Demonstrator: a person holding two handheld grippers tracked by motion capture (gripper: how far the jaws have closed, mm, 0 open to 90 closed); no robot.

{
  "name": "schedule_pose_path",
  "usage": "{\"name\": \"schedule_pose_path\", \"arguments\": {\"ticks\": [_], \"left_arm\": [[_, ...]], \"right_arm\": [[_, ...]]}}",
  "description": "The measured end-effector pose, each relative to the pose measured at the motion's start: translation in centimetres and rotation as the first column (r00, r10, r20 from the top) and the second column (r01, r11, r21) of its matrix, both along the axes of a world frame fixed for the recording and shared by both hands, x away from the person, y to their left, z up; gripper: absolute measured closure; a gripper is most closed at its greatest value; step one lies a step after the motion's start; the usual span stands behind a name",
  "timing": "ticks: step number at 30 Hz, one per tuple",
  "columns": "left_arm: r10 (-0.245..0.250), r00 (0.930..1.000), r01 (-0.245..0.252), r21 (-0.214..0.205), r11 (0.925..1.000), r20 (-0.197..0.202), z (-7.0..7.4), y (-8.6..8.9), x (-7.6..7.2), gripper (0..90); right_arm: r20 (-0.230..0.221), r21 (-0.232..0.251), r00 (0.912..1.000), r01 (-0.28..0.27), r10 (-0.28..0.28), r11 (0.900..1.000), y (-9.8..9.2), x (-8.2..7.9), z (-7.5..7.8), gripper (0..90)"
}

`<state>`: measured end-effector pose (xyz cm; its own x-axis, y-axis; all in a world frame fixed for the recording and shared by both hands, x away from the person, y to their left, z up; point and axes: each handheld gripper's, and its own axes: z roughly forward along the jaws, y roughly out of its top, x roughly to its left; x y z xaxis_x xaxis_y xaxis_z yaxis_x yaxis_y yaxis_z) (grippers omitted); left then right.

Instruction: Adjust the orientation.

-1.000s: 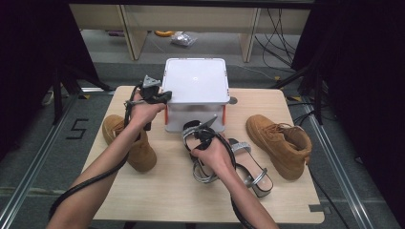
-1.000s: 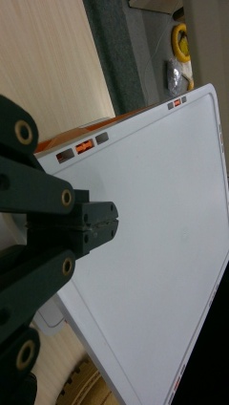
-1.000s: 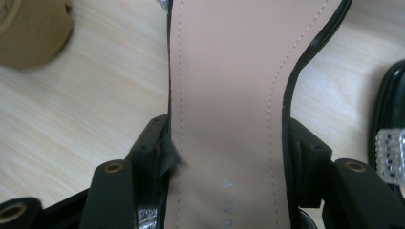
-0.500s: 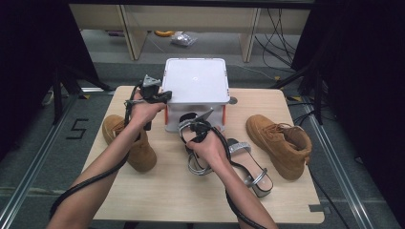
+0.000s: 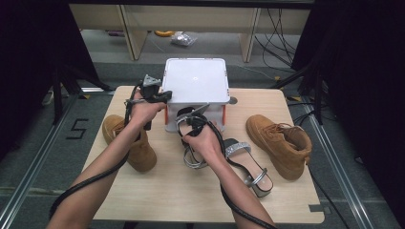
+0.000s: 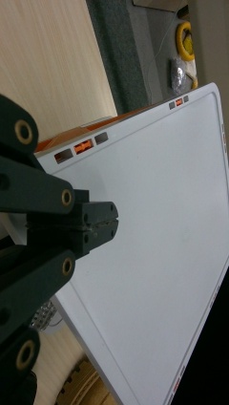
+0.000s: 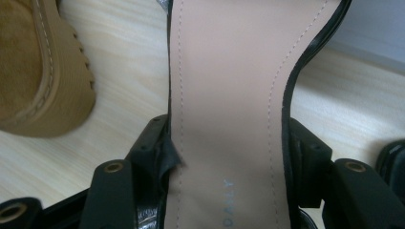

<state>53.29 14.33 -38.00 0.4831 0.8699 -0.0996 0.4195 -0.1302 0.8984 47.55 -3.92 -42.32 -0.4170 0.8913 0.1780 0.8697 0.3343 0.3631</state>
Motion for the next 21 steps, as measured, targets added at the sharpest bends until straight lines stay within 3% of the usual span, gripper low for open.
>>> {"name": "schedule_pose_path", "arguments": {"ticks": [1,2,3,4,5,6,7,8,13,15,19,21], "left_arm": [[0.002,1.0,-0.002,0.001,1.0,-0.002,0.0,0.0,0.0,89.8],[0.0,1.0,0.0,0.001,1.0,-0.003,0.0,0.0,0.0,89.8],[0.0,1.0,0.0,0.0,1.0,-0.003,0.0,0.0,0.0,89.8],[0.002,1.0,-0.002,0.002,1.0,-0.003,0.0,0.0,0.0,89.8],[0.004,1.0,-0.004,0.006,1.0,-0.002,0.0,-0.1,0.0,89.8],[0.004,1.0,-0.004,0.006,1.0,-0.002,0.0,-0.1,0.0,89.8],[0.005,1.0,-0.005,0.006,1.0,-0.003,0.1,-0.1,0.0,89.8],[0.004,1.0,-0.004,0.011,0.9999,-0.004,0.1,-0.1,0.0,89.8],[0.0,1.0,0.0,0.015,0.9999,-0.003,0.1,-0.1,0.0,89.8],[-0.001,1.0,0.001,0.015,0.9999,-0.004,0.1,0.0,0.0,89.8],[0.0,1.0,0.001,0.015,0.9999,-0.006,0.1,0.0,0.1,89.8],[0.0,1.0,0.0,0.015,0.9999,-0.006,0.1,-0.1,0.1,89.8]], "right_arm": [[-0.032,0.0,0.9979,0.057,-0.057,0.9984,0.4,0.0,0.1,43.5],[0.011,0.008,0.9998,0.014,-0.014,0.9999,0.3,0.3,0.0,43.5],[-0.023,-0.001,0.9986,0.047,-0.047,0.9989,0.6,0.3,0.3,43.5],[-0.025,0.006,0.9977,0.063,-0.063,0.998,0.7,0.5,0.3,43.5],[0.003,0.014,0.9996,0.029,-0.029,0.9995,0.7,0.9,0.3,43.5],[0.003,0.014,0.9996,0.029,-0.029,0.9995,0.7,0.9,0.3,43.5],[-0.018,0.005,0.9966,0.081,-0.081,0.9967,1.0,0.9,0.4,43.5],[-0.003,0.003,0.9985,0.054,-0.054,0.9985,1.0,1.3,0.5,43.5],[0.001,0.022,0.9968,0.08,-0.08,0.9965,1.5,1.5,0.6,43.5],[0.027,0.02,0.9979,0.059,-0.06,0.998,1.7,2.0,0.4,43.5],[0.022,0.012,0.9975,0.067,-0.067,0.9977,2.1,2.4,0.3,43.5],[0.044,0.012,0.9976,0.053,-0.054,0.9985,2.2,2.6,0.0,43.5]]}}
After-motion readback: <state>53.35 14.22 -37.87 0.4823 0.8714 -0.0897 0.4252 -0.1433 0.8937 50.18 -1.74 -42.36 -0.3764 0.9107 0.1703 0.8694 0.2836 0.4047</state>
